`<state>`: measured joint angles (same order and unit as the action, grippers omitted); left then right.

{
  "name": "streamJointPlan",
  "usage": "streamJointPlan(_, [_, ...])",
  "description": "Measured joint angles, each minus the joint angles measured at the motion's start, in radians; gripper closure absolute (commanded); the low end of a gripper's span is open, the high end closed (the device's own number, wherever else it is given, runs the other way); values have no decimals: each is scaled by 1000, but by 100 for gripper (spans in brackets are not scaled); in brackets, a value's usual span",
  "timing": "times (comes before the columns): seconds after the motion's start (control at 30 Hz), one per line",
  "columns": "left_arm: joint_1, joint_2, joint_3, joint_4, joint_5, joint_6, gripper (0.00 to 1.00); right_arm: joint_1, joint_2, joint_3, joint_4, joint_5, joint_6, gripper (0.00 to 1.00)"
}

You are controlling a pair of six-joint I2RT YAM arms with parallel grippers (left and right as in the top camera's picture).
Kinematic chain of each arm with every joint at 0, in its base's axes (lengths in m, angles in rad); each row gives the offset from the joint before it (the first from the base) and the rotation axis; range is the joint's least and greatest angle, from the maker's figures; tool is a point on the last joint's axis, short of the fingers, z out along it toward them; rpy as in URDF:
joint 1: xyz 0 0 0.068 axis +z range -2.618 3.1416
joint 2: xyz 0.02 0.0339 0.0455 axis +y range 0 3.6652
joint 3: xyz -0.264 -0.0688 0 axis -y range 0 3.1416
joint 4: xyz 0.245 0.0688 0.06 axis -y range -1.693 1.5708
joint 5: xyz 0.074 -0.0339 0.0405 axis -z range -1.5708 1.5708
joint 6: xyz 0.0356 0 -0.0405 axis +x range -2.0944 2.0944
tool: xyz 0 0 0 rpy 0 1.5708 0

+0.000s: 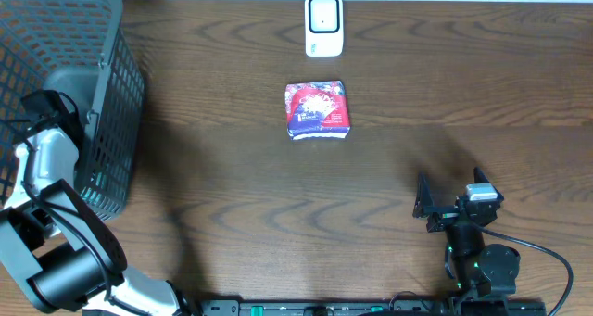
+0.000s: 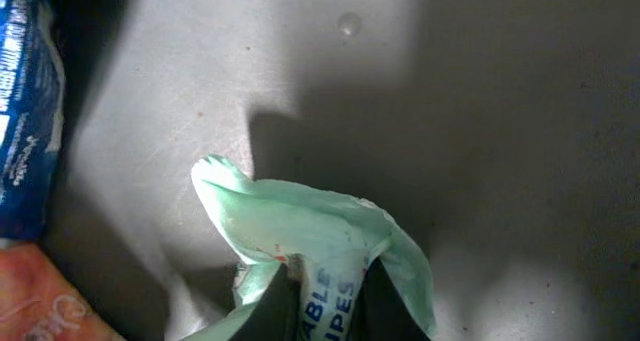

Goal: Scan the item barcode
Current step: 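Grasp the mint-green wipes pack in the basket with the left gripper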

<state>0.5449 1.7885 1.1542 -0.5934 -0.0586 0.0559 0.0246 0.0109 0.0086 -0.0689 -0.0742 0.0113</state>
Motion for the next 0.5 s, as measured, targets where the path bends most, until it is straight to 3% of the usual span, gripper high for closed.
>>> streamJointPlan(0.27, [5,-17,75,-45,1,-44,93,0,0,0,0,0,0,1])
streamJointPlan(0.5, [5,-288,198,23,78,-91,93,0,0,0,0,0,0,1])
